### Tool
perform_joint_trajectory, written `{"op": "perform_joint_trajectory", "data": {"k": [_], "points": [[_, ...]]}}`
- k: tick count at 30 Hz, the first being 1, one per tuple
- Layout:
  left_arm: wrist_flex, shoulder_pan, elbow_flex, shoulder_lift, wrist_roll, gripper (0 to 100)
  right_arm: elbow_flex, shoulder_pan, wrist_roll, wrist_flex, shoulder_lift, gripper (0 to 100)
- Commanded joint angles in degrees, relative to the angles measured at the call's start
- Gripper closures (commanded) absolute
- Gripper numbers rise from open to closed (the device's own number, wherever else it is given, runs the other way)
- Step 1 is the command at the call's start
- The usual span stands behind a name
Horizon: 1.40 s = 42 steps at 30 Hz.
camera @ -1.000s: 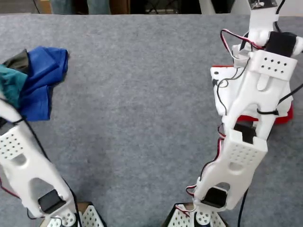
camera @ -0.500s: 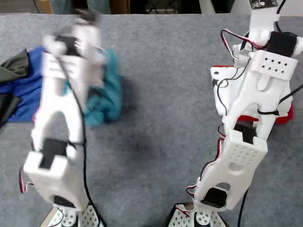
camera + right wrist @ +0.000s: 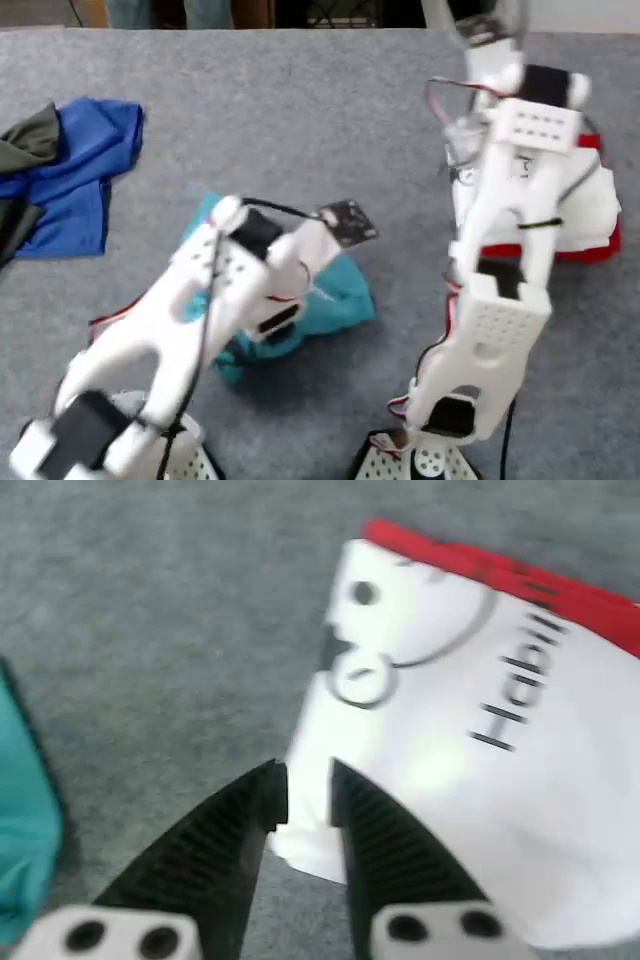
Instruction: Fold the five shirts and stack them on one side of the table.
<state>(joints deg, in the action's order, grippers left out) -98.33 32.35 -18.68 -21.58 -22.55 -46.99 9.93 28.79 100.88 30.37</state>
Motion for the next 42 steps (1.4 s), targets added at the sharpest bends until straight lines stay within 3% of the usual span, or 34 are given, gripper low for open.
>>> {"op": "perform_joint_trajectory", "data": {"k": [1,4,7,12,16,19,23,30,37,42], "points": [[-2.2,-2.4,1.4,-9.5,4.3,72,1.1,-7.1,0.4,0.4,-3.6,74.8],[-2.4,-9.0,3.0,-14.8,7.7,71,1.0,-14.6,0.4,0.4,-3.6,73.0],[-2.4,-20.1,4.5,-17.9,7.8,71,1.0,-22.8,-0.2,0.3,-3.1,73.0],[-2.0,-51.7,3.2,-18.8,6.8,71,1.0,-36.0,-5.5,-2.5,-2.9,73.0],[7.0,-74.9,-5.6,-17.9,-2.7,71,0.0,-43.6,-9.7,-5.5,0.4,73.0],[16.4,-83.6,-13.8,-16.6,-6.4,71,-3.3,-46.3,-12.5,-7.8,5.8,73.0],[24.1,-89.2,-20.4,-14.9,-8.1,71,-12.6,-47.6,-14.1,-10.6,15.3,73.0],[25.3,-91.2,-23.1,-11.4,-7.8,71,-30.3,-48.6,-13.6,-11.4,33.2,84.9],[25.3,-91.2,-23.0,-6.9,-7.8,71,-36.0,-48.5,-13.7,-12.3,42.7,74.7],[25.3,-91.2,-22.7,-4.3,-7.8,71,-35.7,-48.1,-13.6,-14.9,44.7,86.3]]}}
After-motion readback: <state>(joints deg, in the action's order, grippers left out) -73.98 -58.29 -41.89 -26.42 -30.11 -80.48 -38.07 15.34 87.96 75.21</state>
